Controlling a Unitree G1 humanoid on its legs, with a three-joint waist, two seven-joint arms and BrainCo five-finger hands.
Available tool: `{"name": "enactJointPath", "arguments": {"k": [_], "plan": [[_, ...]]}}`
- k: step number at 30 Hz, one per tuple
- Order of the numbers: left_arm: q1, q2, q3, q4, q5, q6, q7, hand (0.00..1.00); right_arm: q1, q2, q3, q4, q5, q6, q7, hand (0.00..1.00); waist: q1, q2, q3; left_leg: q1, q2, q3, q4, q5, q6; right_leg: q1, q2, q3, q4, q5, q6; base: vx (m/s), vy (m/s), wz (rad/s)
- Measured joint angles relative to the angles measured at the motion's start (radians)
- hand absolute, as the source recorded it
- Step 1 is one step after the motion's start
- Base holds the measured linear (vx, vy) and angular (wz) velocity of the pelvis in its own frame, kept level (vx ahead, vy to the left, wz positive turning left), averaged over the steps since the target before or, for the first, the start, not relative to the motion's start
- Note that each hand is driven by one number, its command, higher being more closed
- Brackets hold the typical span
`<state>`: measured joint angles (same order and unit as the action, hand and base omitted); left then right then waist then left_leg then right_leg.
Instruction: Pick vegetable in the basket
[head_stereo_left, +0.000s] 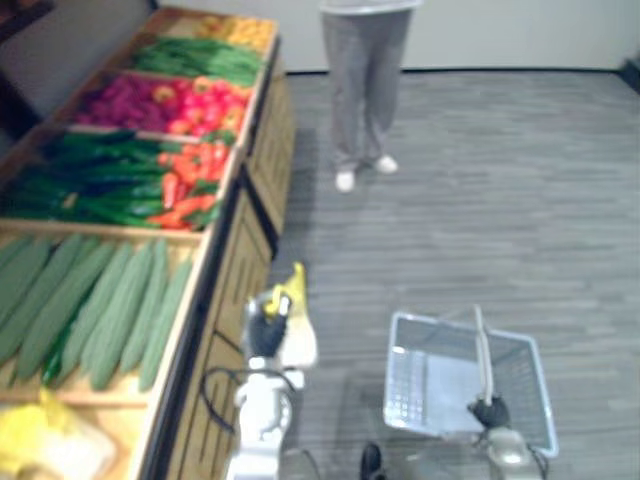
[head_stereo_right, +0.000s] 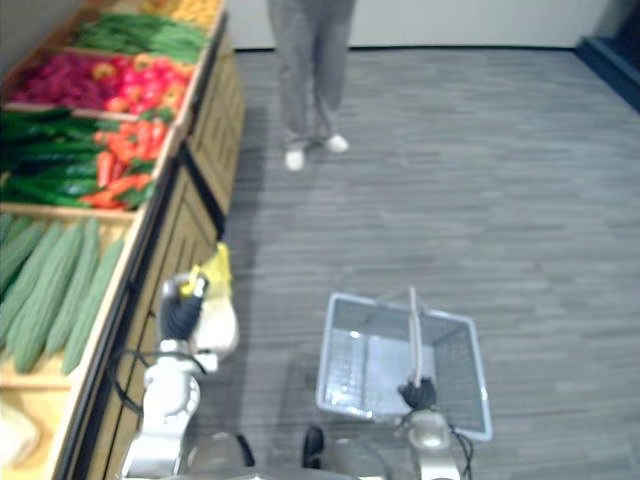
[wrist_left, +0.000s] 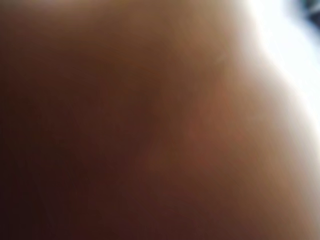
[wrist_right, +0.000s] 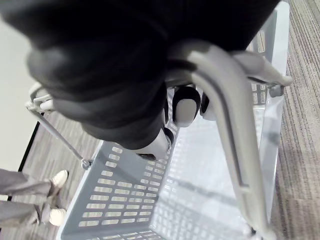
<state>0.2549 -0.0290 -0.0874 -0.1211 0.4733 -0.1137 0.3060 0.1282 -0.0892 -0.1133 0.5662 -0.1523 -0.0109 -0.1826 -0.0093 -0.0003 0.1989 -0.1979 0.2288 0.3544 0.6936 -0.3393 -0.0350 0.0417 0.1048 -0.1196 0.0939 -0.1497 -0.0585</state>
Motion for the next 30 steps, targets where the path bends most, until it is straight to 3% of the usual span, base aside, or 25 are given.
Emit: {"name": "enactJointPath", "arguments": {"k": [4,5,6,7,9,10,11,12,14,17,19,21,22,23,25,26,27,28,30], "plan": [[-0.009,-0.001,-0.048,0.065,0.0,-0.008,-0.036,1.0,0.017,-0.036,0.045,-0.122,0.0,0.0,0.024,1.0,0.015,0.009,-0.008,-0.045,-0.054,-0.002,-0.205,0.055,0.015,0.027,-0.004,0.063,-0.01,0.0,0.006,0.27,0.172,-0.54],[-0.014,0.001,-0.071,0.1,0.0,-0.007,-0.054,1.0,0.029,-0.047,0.059,-0.171,-0.002,-0.001,0.035,1.0,0.016,0.014,-0.011,-0.031,-0.067,0.002,-0.29,0.113,0.048,0.036,-0.007,0.072,-0.009,-0.017,0.03,0.3,0.205,-0.26],[-0.022,0.002,-0.092,0.142,0.0,-0.007,-0.075,1.0,0.046,-0.048,0.077,-0.21,-0.005,-0.002,0.041,1.0,0.015,0.0,-0.019,-0.007,-0.086,0.025,-0.323,0.16,0.068,0.039,-0.031,0.074,0.016,-0.051,0.052,0.31,0.206,-0.14],[-0.024,0.006,-0.106,0.164,0.0,-0.006,-0.086,1.0,0.059,-0.048,0.084,-0.229,-0.005,-0.006,0.043,1.0,0.01,-0.012,-0.029,0.006,-0.107,0.027,-0.348,0.16,0.069,0.031,-0.048,0.068,0.039,-0.071,0.073,0.33,0.201,0.12],[-0.041,0.022,-0.158,0.234,0.0,-0.005,-0.117,1.0,0.082,-0.025,0.084,-0.286,-0.005,-0.015,0.059,1.0,0.004,-0.032,-0.039,0.068,-0.165,0.027,-0.429,0.156,0.079,-0.028,-0.104,0.009,0.223,-0.121,0.13,0.33,0.177,0.15],[-0.045,0.029,-0.172,0.25,0.0,-0.004,-0.12,1.0,0.082,-0.022,0.084,-0.295,-0.005,-0.015,0.061,1.0,0.001,-0.032,-0.039,0.089,-0.174,0.026,-0.45,0.157,0.082,-0.061,-0.119,-0.005,0.312,-0.127,0.139,0.36,0.206,0.15],[-0.056,0.046,-0.198,0.276,0.001,0.0,-0.128,1.0,0.089,-0.011,0.101,-0.316,-0.005,-0.015,0.064,1.0,-0.012,-0.039,-0.038,0.138,-0.199,0.018,-0.486,0.158,0.089,-0.13,-0.159,-0.025,0.518,-0.121,0.153,0.3,0.167,0.36],[-0.068,0.062,-0.222,0.294,0.001,0.007,-0.13,1.0,0.101,-0.006,0.129,-0.331,-0.005,-0.015,0.069,1.0,-0.022,-0.045,-0.038,0.185,-0.223,-0.001,-0.509,0.152,0.1,-0.189,-0.201,-0.03,0.694,-0.123,0.16,0.38,0.165,0.48],[-0.097,0.083,-0.253,0.304,0.004,0.015,-0.131,1.0,0.111,0.002,0.16,-0.346,-0.005,-0.016,0.082,1.0,-0.044,-0.04,-0.038,0.223,-0.23,-0.047,-0.525,0.148,0.106,-0.259,-0.225,-0.023,0.821,-0.141,0.129,0.32,0.056,0.64],[-0.204,0.091,-0.292,0.368,0.005,0.015,-0.114,1.0,0.125,0.026,0.18,-0.397,-0.003,-0.023,0.089,1.0,-0.046,-0.041,-0.038,0.231,-0.225,-0.122,-0.558,0.148,0.105,-0.348,-0.219,0.006,0.708,-0.155,0.104,0.27,-0.056,0.84],[-0.281,0.093,-0.312,0.458,0.005,0.02,-0.112,1.0,0.111,0.03,0.212,-0.402,0.004,-0.028,0.103,1.0,-0.051,-0.02,-0.027,0.26,-0.194,-0.16,-0.593,0.141,0.091,-0.377,-0.182,0.045,0.47,-0.139,0.112,0.33,-0.189,0.48],[-0.3,0.101,-0.323,0.491,0.013,0.03,-0.108,1.0,0.107,0.031,0.245,-0.402,0.018,-0.027,0.103,1.0,-0.059,-0.018,-0.03,0.293,-0.173,-0.168,-0.609,0.117,0.047,-0.375,-0.168,0.047,0.26,-0.035,0.107,0.33,-0.21,0.31],[-0.293,0.12,-0.34,0.495,0.014,0.03,-0.104,1.0,0.121,0.032,0.266,-0.405,0.037,-0.027,0.103,1.0,-0.064,-0.04,-0.034,0.324,-0.177,-0.176,-0.595,0.077,0.015,-0.362,-0.181,0.049,0.213,0.078,0.097,0.41,-0.274,0.21],[-0.283,0.113,-0.349,0.519,0.022,0.031,-0.105,1.0,0.129,0.01,0.285,-0.406,0.037,-0.026,0.105,1.0,-0.064,-0.009,-0.035,0.348,-0.136,-0.174,-0.551,0.031,0.001,-0.349,-0.153,0.039,0.261,0.063,0.09,0.53,-0.317,0.13],[-0.28,0.109,-0.35,0.531,0.023,0.032,-0.111,1.0,0.131,-0.012,0.311,-0.427,0.046,-0.021,0.108,1.0,-0.068,0.006,-0.041,0.242,-0.075,-0.147,-0.268,0.027,-0.009,-0.317,-0.12,0.032,0.246,0.028,0.062,0.46,-0.273,-0.07],[-0.282,0.104,-0.347,0.532,0.023,0.031,-0.111,0.0,0.135,-0.034,0.322,-0.454,0.058,-0.02,0.117,1.0,-0.064,0.018,-0.036,0.155,-0.026,-0.151,-0.052,0.06,-0.009,-0.279,-0.093,0.033,0.221,0.035,0.049,0.44,-0.251,-0.32],[-0.29,0.092,-0.342,0.549,0.022,0.031,-0.11,0.0,0.138,-0.059,0.328,-0.474,0.084,-0.018,0.134,1.0,-0.05,0.028,-0.027,0.073,0.032,-0.165,0.178,0.101,-0.036,-0.218,-0.061,0.038,0.192,0.033,0.034,0.59,-0.234,-0.52],[-0.3,0.08,-0.341,0.575,0.023,0.031,-0.108,0.0,0.141,-0.07,0.33,-0.486,0.093,-0.018,0.142,1.0,-0.039,0.022,-0.024,0.03,0.051,-0.166,0.303,0.104,-0.041,-0.144,-0.05,0.055,0.151,0.034,0.033,0.42,-0.125,-0.47],[-0.318,0.065,-0.33,0.586,0.023,0.028,-0.085,0.0,0.141,-0.085,0.342,-0.532,0.093,-0.018,0.141,1.0,-0.03,0.006,-0.015,-0.012,0.058,-0.115,0.313,0.098,-0.031,-0.046,-0.063,0.095,0.092,0.034,0.033,0.48,-0.088,-0.41]]}}
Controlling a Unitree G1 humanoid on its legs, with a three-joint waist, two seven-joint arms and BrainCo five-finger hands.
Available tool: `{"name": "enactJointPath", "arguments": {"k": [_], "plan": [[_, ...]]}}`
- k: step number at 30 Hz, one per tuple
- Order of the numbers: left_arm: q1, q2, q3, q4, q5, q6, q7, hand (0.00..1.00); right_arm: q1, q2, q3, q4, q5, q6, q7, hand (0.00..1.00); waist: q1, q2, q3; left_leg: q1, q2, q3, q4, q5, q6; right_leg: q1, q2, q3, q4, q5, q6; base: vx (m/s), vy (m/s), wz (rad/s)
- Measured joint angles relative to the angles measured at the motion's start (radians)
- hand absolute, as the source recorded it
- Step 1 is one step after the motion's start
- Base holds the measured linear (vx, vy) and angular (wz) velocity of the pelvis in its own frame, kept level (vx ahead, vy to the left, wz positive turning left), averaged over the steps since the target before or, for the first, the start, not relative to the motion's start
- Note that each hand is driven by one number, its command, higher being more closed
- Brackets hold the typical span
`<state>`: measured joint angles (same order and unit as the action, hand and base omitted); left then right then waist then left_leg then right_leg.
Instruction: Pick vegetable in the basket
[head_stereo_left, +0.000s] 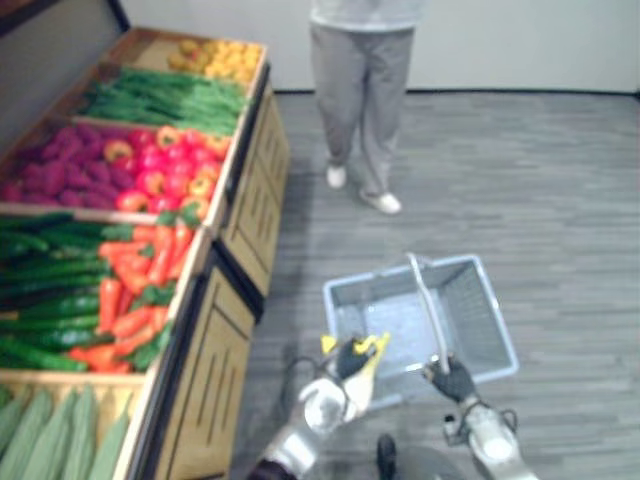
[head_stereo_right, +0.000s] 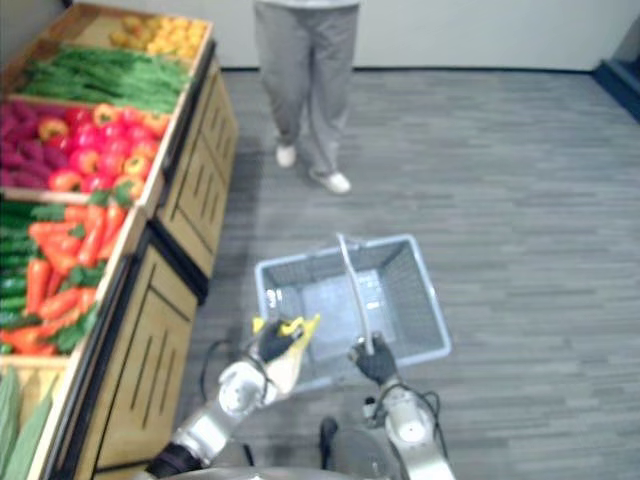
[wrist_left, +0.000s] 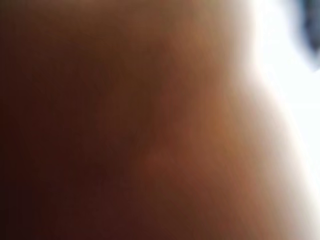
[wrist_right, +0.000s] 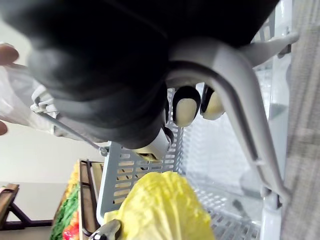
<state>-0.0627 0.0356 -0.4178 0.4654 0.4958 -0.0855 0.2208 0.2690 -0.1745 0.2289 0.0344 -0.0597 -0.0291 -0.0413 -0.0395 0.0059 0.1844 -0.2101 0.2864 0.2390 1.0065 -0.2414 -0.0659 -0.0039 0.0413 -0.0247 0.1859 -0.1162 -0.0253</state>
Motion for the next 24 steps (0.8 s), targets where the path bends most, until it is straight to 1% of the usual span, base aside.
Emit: {"name": "enactJointPath", "arguments": {"k": [1,2,3,4,5,6,7,8,9,10,11,12,13,14,15,16,17,18,19,20,21,22,23,24], "plan": [[-0.006,-0.003,0.002,0.002,0.0,0.0,0.003,0.0,-0.001,-0.005,0.004,-0.008,0.0,0.0,0.0,1.0,0.003,-0.002,0.001,-0.005,-0.002,0.008,-0.019,-0.001,0.0,0.011,-0.002,0.007,-0.008,0.0,0.0,0.5,-0.046,-0.56],[-0.027,-0.014,0.012,0.005,0.0,0.0,0.015,0.0,-0.002,-0.018,0.014,-0.044,0.001,-0.001,0.003,1.0,0.018,-0.002,0.001,-0.027,-0.015,0.026,-0.121,-0.003,-0.001,0.034,-0.013,0.024,-0.031,0.0,0.0,0.26,0.06,-0.5],[-0.047,-0.024,0.029,0.006,0.001,0.0,0.026,0.0,-0.007,-0.022,0.019,-0.073,0.008,-0.005,0.01,1.0,0.02,-0.002,0.002,-0.05,-0.032,0.034,-0.242,-0.004,-0.005,0.046,-0.025,0.026,-0.044,0.0,0.0,0.38,0.117,-0.51],[-0.058,-0.026,0.032,0.01,0.003,0.0,0.034,0.0,-0.009,-0.023,0.021,-0.084,0.022,-0.007,0.016,1.0,0.02,-0.002,0.002,-0.059,-0.04,0.045,-0.305,-0.001,-0.005,0.052,-0.031,0.024,-0.051,0.0,0.0,0.3,0.135,-0.31],[-0.082,-0.033,0.032,0.023,0.012,0.0,0.044,0.0,-0.007,-0.025,0.021,-0.104,0.033,-0.008,0.032,1.0,0.02,-0.003,0.002,-0.07,-0.058,0.084,-0.442,0.03,0.0,0.074,-0.051,0.009,-0.069,-0.004,0.007,0.29,0.157,-0.11],[-0.095,-0.039,0.029,0.029,0.027,-0.001,0.046,0.0,0.003,-0.027,0.019,-0.12,0.044,-0.008,0.038,1.0,0.019,-0.004,0.002,-0.064,-0.066,0.144,-0.546,0.084,0.004,0.095,-0.068,-0.017,-0.085,-0.017,0.027,0.32,0.169,0.11],[-0.105,-0.059,0.027,0.037,0.037,-0.002,0.047,0.0,0.031,-0.034,0.013,-0.15,0.07,-0.011,0.039,1.0,0.013,0.004,-0.001,-0.051,-0.068,0.256,-0.678,0.195,0.021,0.121,-0.076,-0.055,-0.104,-0.046,0.06,0.34,0.189,0.25],[-0.106,-0.072,0.024,0.045,0.037,-0.003,0.047,0.0,0.047,-0.04,0.011,-0.16,0.08,-0.017,0.039,1.0,0.012,0.019,-0.01,-0.048,-0.062,0.308,-0.724,0.253,0.035,0.132,-0.075,-0.069,-0.108,-0.068,0.076,0.39,0.25,0.51],[-0.122,-0.071,0.006,0.079,0.04,-0.012,0.044,0.0,0.068,-0.029,0.014,-0.157,0.097,-0.02,0.04,1.0,0.004,0.012,-0.017,-0.036,-0.09,0.336,-0.732,0.226,0.141,0.152,-0.106,-0.098,-0.088,-0.11,0.098,0.38,0.306,0.65],[-0.125,-0.07,0.004,0.102,0.039,-0.012,0.038,0.0,0.092,-0.008,0.02,-0.169,0.108,-0.021,0.046,1.0,0.004,-0.02,-0.025,-0.026,-0.15,0.322,-0.762,0.195,0.137,0.145,-0.152,-0.127,-0.048,-0.134,0.117,0.42,0.364,0.76],[-0.125,-0.068,0.001,0.114,0.039,-0.012,0.035,0.0,0.098,0.004,0.024,-0.168,0.108,-0.021,0.047,1.0,0.007,-0.04,-0.022,-0.015,-0.188,0.32,-0.783,0.174,0.142,0.122,-0.184,-0.142,0.022,-0.156,0.132,0.31,0.285,0.56],[-0.122,-0.069,0.001,0.126,0.038,-0.011,0.034,0.0,0.098,0.007,0.024,-0.164,0.107,-0.021,0.048,1.0,0.009,-0.042,-0.021,-0.002,-0.206,0.32,-0.801,0.169,0.147,0.091,-0.203,-0.147,0.102,-0.159,0.138,0.32,0.276,0.43],[-0.103,-0.063,-0.001,0.137,0.036,-0.01,0.031,0.0,0.098,0.011,0.029,-0.15,0.107,-0.021,0.052,1.0,0.01,-0.046,-0.019,0.039,-0.249,0.305,-0.842,0.166,0.146,0.013,-0.248,-0.158,0.322,-0.15,0.152,0.33,0.267,0.57],[-0.079,-0.048,-0.007,0.136,0.033,-0.008,0.03,0.0,0.098,0.019,0.043,-0.122,0.106,-0.021,0.054,1.0,0.001,-0.063,-0.009,0.101,-0.298,0.267,-0.87,0.154,0.161,-0.07,-0.31,-0.149,0.578,-0.08,0.156,0.35,0.254,0.75],[-0.065,-0.037,-0.008,0.135,0.026,-0.005,0.032,0.0,0.095,0.021,0.05,-0.102,0.105,-0.021,0.055,1.0,-0.011,-0.068,-0.01,0.122,-0.311,0.244,-0.868,0.149,0.168,-0.102,-0.32,-0.127,0.677,-0.061,0.152,0.37,0.174,1.02],[-0.048,-0.027,-0.007,0.134,0.016,0.001,0.037,0.0,0.093,0.032,0.057,-0.081,0.104,-0.021,0.057,1.0,-0.024,-0.064,-0.008,0.149,-0.318,0.21,-0.864,0.136,0.17,-0.131,-0.31,-0.1,0.755,-0.074,0.138,0.39,0.101,1.14],[-0.021,-0.014,0.002,0.119,0.004,0.001,0.046,0.0,0.085,0.049,0.064,-0.052,0.103,-0.021,0.067,1.0,-0.027,-0.059,-0.01,0.176,-0.323,0.171,-0.867,0.137,0.169,-0.169,-0.279,-0.071,0.752,-0.114,0.133,0.46,0.063,1.38],[-0.001,-0.001,0.013,0.097,-0.027,-0.001,0.056,0.0,0.073,0.063,0.064,-0.03,0.101,-0.023,0.074,1.0,-0.027,-0.057,-0.011,0.179,-0.329,0.12,-0.868,0.137,0.169,-0.201,-0.244,-0.033,0.674,-0.151,0.131,0.37,0.009,1.24],[0.002,0.002,0.018,0.094,-0.05,-0.005,0.056,0.0,0.066,0.067,0.063,-0.02,0.099,-0.026,0.074,1.0,-0.028,-0.055,-0.012,0.178,-0.332,0.089,-0.871,0.137,0.169,-0.217,-0.223,-0.004,0.618,-0.166,0.126,0.38,-0.086,1.82],[0.008,0.008,0.031,0.097,-0.093,-0.022,0.053,0.0,0.036,0.069,0.049,0.018,0.099,-0.027,0.073,1.0,-0.031,-0.043,-0.009,0.176,-0.346,-0.02,-0.885,0.138,0.161,-0.244,-0.152,0.132,0.44,-0.175,0.116,0.28,-0.111,1.72],[0.008,0.008,0.032,0.1,-0.104,-0.026,0.046,0.0,0.027,0.069,0.042,0.032,0.098,-0.027,0.072,1.0,-0.034,-0.041,-0.008,0.175,-0.35,-0.056,-0.887,0.14,0.156,-0.247,-0.136,0.181,0.388,-0.173,0.119,0.31,-0.165,2.02],[0.011,0.01,0.032,0.105,-0.117,-0.032,0.034,0.0,0.019,0.073,0.023,0.056,0.098,-0.027,0.071,1.0,-0.035,-0.039,-0.008,0.174,-0.358,-0.115,-0.889,0.142,0.147,-0.245,-0.114,0.26,0.315,-0.168,0.127,0.19,-0.146,1.41],[0.012,0.01,0.032,0.112,-0.13,-0.039,0.026,0.0,0.018,0.079,0.008,0.07,0.097,-0.027,0.07,1.0,-0.035,-0.04,-0.008,0.174,-0.366,-0.15,-0.889,0.143,0.14,-0.241,-0.11,0.303,0.267,-0.158,0.14,0.22,-0.21,1.87],[0.018,0.016,0.032,0.122,-0.14,-0.047,0.006,0.0,0.021,0.098,-0.019,0.102,0.097,-0.027,0.066,1.0,-0.034,-0.057,-0.015,0.178,-0.391,-0.199,-0.887,0.139,0.123,-0.224,-0.136,0.331,0.17,-0.074,0.155,0.22,-0.267,2.0]]}}
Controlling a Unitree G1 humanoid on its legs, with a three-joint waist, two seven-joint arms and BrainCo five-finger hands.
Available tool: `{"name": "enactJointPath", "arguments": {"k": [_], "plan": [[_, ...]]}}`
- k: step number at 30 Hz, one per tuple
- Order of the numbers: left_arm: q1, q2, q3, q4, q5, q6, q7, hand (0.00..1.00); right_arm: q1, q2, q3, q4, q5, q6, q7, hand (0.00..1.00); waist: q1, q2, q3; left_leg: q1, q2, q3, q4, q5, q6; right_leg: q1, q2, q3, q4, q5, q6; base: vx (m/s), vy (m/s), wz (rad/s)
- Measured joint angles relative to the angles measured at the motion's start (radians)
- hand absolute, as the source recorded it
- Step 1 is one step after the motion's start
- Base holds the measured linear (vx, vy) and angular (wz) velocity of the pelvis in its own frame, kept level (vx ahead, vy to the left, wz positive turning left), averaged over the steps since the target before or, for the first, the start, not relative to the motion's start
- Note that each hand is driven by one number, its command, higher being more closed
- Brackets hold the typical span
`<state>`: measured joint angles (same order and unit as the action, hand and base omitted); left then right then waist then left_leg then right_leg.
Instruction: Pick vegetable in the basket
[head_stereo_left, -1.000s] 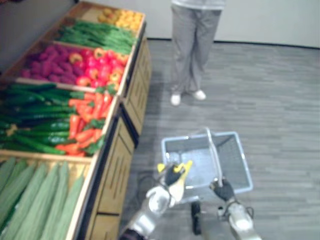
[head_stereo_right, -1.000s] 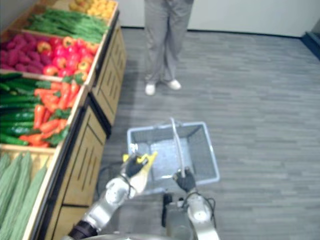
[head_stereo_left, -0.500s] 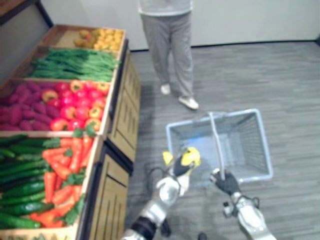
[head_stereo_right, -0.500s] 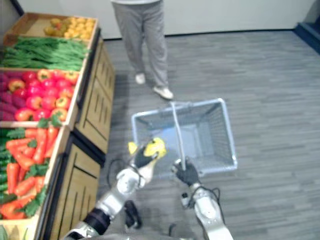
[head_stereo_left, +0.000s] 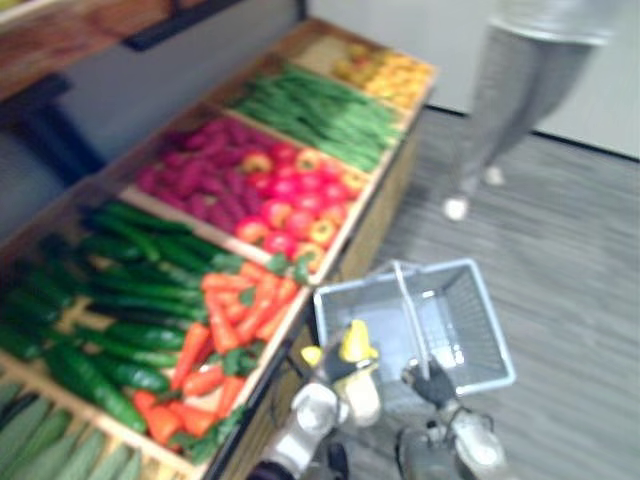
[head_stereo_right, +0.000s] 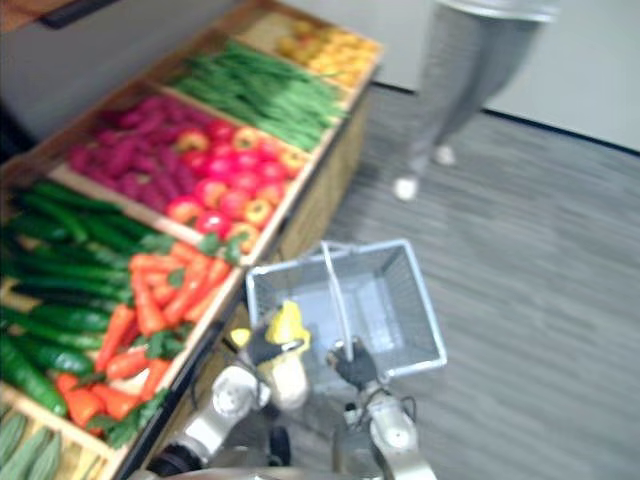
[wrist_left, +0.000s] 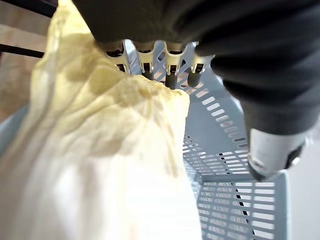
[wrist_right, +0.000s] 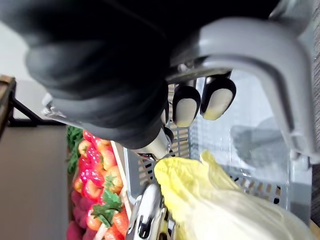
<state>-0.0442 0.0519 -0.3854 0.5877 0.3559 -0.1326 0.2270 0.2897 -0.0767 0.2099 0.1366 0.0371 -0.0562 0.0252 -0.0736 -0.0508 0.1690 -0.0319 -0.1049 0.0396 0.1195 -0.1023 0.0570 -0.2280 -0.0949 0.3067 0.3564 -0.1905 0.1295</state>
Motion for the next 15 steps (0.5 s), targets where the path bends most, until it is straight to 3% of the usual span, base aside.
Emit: {"name": "enactJointPath", "arguments": {"k": [1,4,8,10,12,14,15], "plan": [[0.016,0.005,0.014,0.017,-0.002,-0.011,-0.019,0.0,0.005,0.009,-0.033,0.043,-0.003,0.001,-0.018,1.0,0.004,-0.006,-0.006,0.001,-0.012,-0.046,0.012,-0.008,-0.017,0.015,-0.029,-0.021,-0.008,0.026,0.031,0.22,-0.281,1.83],[0.09,-0.008,0.087,0.014,-0.029,-0.012,-0.059,0.0,-0.006,-0.005,-0.085,0.119,-0.038,0.003,-0.031,1.0,0.025,0.052,-0.02,-0.002,0.059,-0.025,-0.016,-0.005,-0.061,0.059,-0.01,-0.135,-0.056,0.04,0.004,0.17,-0.248,1.03],[0.156,0.0,0.198,0.013,-0.078,-0.009,-0.083,0.0,-0.019,-0.002,-0.136,0.152,-0.038,0.001,-0.029,1.0,0.037,0.053,-0.028,-0.039,0.101,-0.052,-0.062,0.029,-0.094,0.094,-0.002,-0.266,-0.12,0.056,-0.021,0.01,-0.125,0.84],[0.149,-0.005,0.207,0.0,-0.079,-0.008,-0.091,0.0,-0.023,-0.004,-0.191,0.172,-0.039,0.0,-0.036,1.0,0.037,0.049,-0.027,-0.071,0.164,0.16,-0.051,0.03,-0.085,0.111,-0.036,-0.378,-0.144,0.061,-0.029,-0.03,-0.035,1.44],[0.156,-0.015,0.201,-0.034,-0.079,-0.006,-0.106,0.0,-0.04,-0.024,-0.23,0.241,-0.04,0.002,-0.045,1.0,0.038,0.054,-0.026,-0.075,0.274,0.479,0.082,0.019,-0.064,0.149,-0.07,-0.475,-0.132,0.049,-0.034,0.01,0.108,1.36],[0.169,-0.005,0.203,-0.085,-0.08,0.006,-0.118,0.0,-0.043,-0.02,-0.249,0.276,-0.039,0.013,-0.061,1.0,0.044,0.041,-0.02,-0.121,0.272,0.521,0.185,0.017,-0.046,0.175,-0.087,-0.496,-0.096,0.003,-0.048,-0.03,0.146,1.43],[0.186,0.005,0.206,-0.12,-0.081,0.008,-0.12,0.0,-0.022,-0.02,-0.25,0.276,-0.037,0.017,-0.062,1.0,0.042,0.037,-0.025,-0.119,0.243,0.467,0.142,0.023,-0.038,0.202,-0.091,-0.516,-0.122,-0.008,-0.068,-0.05,0.123,1.38]]}}
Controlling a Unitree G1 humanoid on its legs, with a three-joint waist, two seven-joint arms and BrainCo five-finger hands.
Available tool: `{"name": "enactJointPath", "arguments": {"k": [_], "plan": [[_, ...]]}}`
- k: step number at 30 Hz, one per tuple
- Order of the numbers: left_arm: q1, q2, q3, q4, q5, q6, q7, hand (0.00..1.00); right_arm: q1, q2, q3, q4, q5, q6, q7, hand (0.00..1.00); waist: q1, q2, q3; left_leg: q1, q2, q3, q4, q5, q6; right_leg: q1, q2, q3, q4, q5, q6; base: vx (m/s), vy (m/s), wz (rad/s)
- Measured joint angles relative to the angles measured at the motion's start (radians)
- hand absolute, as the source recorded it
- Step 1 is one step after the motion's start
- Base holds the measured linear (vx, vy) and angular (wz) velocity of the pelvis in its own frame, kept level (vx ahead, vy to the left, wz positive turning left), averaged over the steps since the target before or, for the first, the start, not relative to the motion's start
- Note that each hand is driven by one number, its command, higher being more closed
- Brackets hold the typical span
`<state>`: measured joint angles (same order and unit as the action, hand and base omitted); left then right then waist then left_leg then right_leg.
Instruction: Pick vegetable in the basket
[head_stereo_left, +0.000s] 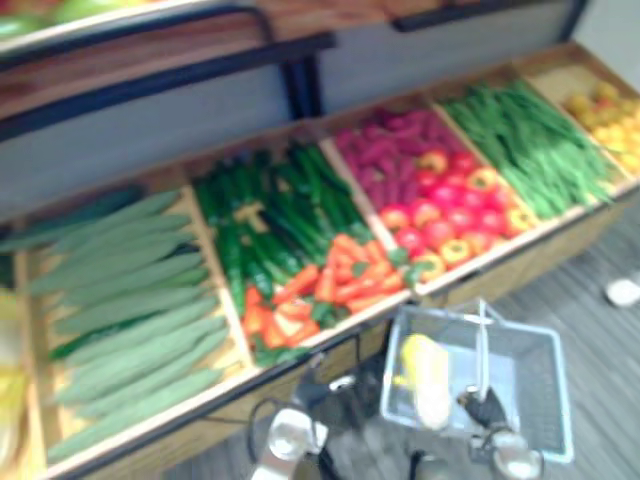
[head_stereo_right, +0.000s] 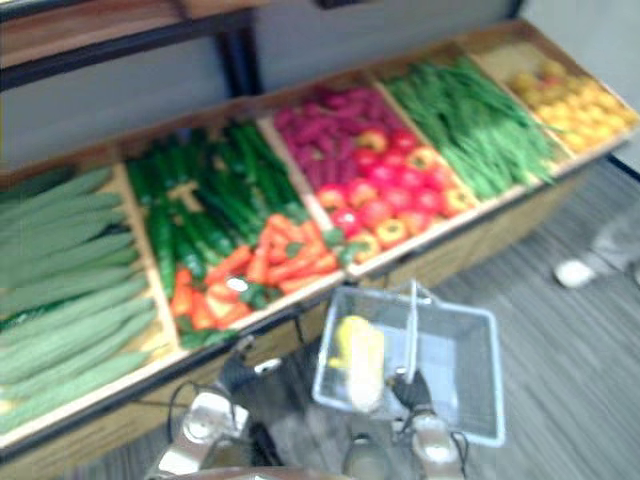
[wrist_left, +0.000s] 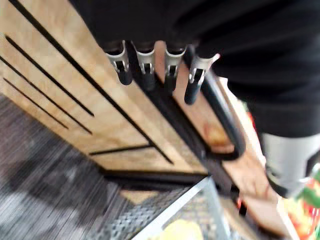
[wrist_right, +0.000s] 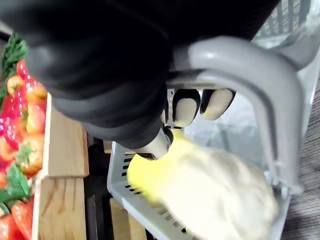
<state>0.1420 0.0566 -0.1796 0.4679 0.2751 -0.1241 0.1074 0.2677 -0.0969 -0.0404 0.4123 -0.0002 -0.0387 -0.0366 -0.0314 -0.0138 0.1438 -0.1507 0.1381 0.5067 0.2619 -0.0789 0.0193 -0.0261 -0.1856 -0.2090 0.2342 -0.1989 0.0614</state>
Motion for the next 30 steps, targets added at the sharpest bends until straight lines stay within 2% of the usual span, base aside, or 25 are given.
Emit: {"name": "enactJointPath", "arguments": {"k": [1,2,3,4,5,7,9,10,13,14,15,16,17,18,23,26,30], "plan": [[-0.001,0.006,-0.001,-0.009,0.0,-0.001,0.0,0.0,0.01,0.0,-0.001,0.001,0.001,0.002,0.0,1.0,-0.001,-0.001,-0.005,0.007,-0.022,-0.021,-0.05,0.013,0.009,0.009,-0.009,-0.026,-0.014,0.001,0.002,-0.06,0.099,1.34],[-0.001,0.014,-0.001,-0.01,0.0,0.001,0.001,0.0,0.021,0.001,-0.008,0.006,0.0,0.004,0.002,1.0,-0.01,-0.003,-0.007,0.027,-0.072,-0.052,-0.165,0.075,0.021,0.021,-0.029,-0.08,-0.025,0.006,0.01,-0.08,0.101,1.23],[0.007,0.027,-0.002,-0.011,0.001,0.004,0.001,0.0,0.029,0.008,-0.011,0.006,-0.001,0.006,0.009,1.0,-0.013,0.001,-0.007,0.073,-0.117,-0.075,-0.324,0.154,0.019,0.024,-0.04,-0.122,-0.029,0.021,0.034,-0.13,0.132,1.11],[0.007,0.034,-0.003,-0.011,0.002,0.005,0.0,0.0,0.03,0.013,-0.012,0.006,-0.002,0.006,0.015,1.0,-0.019,0.005,-0.007,0.086,-0.128,-0.095,-0.37,0.179,0.021,0.03,-0.038,-0.14,-0.032,0.023,0.039,-0.12,0.099,0.89],[-0.003,0.044,-0.009,-0.011,0.002,0.006,-0.002,0.0,0.037,0.024,-0.016,0.006,-0.002,0.005,0.023,1.0,-0.026,0.003,-0.005,0.073,-0.129,-0.118,-0.37,0.182,0.018,0.036,-0.039,-0.168,-0.032,0.023,0.039,-0.1,0.068,0.68],[-0.021,0.058,-0.013,-0.014,0.004,0.005,-0.004,0.0,0.043,0.051,-0.032,0.006,0.0,0.005,0.03,1.0,-0.026,-0.006,-0.002,0.06,-0.131,-0.157,-0.37,0.181,0.02,0.028,-0.038,-0.16,0.0,0.015,0.022,-0.07,0.033,0.52],[-0.035,0.072,-0.008,-0.053,0.003,0.003,0.004,0.0,0.048,0.059,-0.034,0.006,0.001,0.004,0.027,1.0,-0.051,-0.006,0.0,0.037,-0.13,-0.19,-0.37,0.181,0.018,-0.016,0.003,0.078,0.07,0.019,-0.005,-0.07,0.048,0.66],[-0.04,0.072,-0.009,-0.069,0.003,0.001,0.006,0.0,0.047,0.06,-0.037,0.009,0.001,0.004,0.021,1.0,-0.052,-0.006,0.0,0.031,-0.128,-0.191,-0.37,0.18,0.018,-0.021,0.012,0.12,0.073,0.019,-0.005,0.01,0.024,0.74],[-0.032,0.063,0.013,-0.164,-0.002,-0.01,0.02,0.0,0.029,0.056,-0.06,0.056,0.0,-0.002,0.018,1.0,-0.044,-0.01,0.006,0.016,-0.124,-0.19,-0.37,0.179,0.016,-0.014,0.015,0.119,0.055,0.015,-0.01,-0.01,-0.027,0.45],[-0.013,0.064,0.042,-0.208,-0.033,-0.023,0.024,0.0,0.027,0.058,-0.062,0.078,0.0,-0.018,0.017,1.0,-0.043,-0.015,0.005,0.014,-0.129,-0.182,-0.369,0.171,0.004,-0.003,0.006,0.096,0.022,-0.014,-0.046,-0.05,-0.054,0.31],[-0.006,0.064,0.061,-0.23,-0.041,-0.028,0.026,0.0,0.027,0.063,-0.062,0.087,-0.002,-0.02,0.015,1.0,-0.042,-0.033,0.003,0.011,-0.139,-0.169,-0.366,0.166,-0.003,0.0,-0.016,0.097,-0.001,-0.048,-0.062,-0.03,-0.002,0.05],[0.005,0.051,0.106,-0.269,-0.074,-0.033,0.034,0.0,0.006,0.064,-0.061,0.132,-0.005,-0.026,0.006,1.0,-0.03,-0.04,0.004,0.015,-0.14,-0.122,-0.363,0.18,0.024,-0.006,-0.031,0.094,-0.007,-0.045,-0.024,-0.02,-0.01,-0.14],[0.014,0.039,0.133,-0.301,-0.089,-0.033,0.038,0.0,-0.007,0.054,-0.067,0.164,-0.01,-0.029,0.0,1.0,-0.021,-0.01,-0.004,0.019,-0.122,-0.099,-0.364,0.19,0.016,-0.002,-0.017,0.095,-0.007,-0.043,-0.02,-0.02,-0.011,-0.21],[0.034,0.016,0.169,-0.372,-0.136,-0.042,0.045,0.0,-0.027,0.053,-0.082,0.209,-0.042,-0.025,-0.009,1.0,-0.019,-0.001,-0.014,0.019,-0.116,-0.074,-0.369,0.2,0.013,0.009,-0.009,0.101,-0.038,-0.036,0.0,-0.01,-0.022,-0.12],[0.055,-0.017,0.22,-0.561,-0.217,-0.072,0.049,0.0,-0.053,0.046,-0.113,0.296,-0.072,-0.027,-0.011,1.0,0.004,0.007,-0.02,0.02,-0.117,-0.035,-0.369,0.2,0.012,0.036,-0.014,0.119,-0.119,0.004,0.032,0.02,0.055,-0.13],[0.047,-0.017,0.226,-0.646,-0.235,-0.086,0.062,0.0,-0.055,0.047,-0.124,0.325,-0.078,-0.027,-0.011,1.0,0.002,0.006,-0.02,0.032,-0.118,-0.021,-0.369,0.202,0.008,0.055,-0.015,0.136,-0.147,0.03,0.057,0.01,0.038,-0.1],[0.004,-0.014,0.225,-0.697,-0.233,-0.105,0.078,0.0,-0.055,0.045,-0.159,0.362,-0.078,-0.026,-0.011,1.0,-0.005,0.008,-0.02,0.044,-0.111,-0.017,-0.369,0.208,0.001,0.066,-0.009,0.138,-0.154,0.051,0.072,-0.01,-0.004,-0.05]]}}
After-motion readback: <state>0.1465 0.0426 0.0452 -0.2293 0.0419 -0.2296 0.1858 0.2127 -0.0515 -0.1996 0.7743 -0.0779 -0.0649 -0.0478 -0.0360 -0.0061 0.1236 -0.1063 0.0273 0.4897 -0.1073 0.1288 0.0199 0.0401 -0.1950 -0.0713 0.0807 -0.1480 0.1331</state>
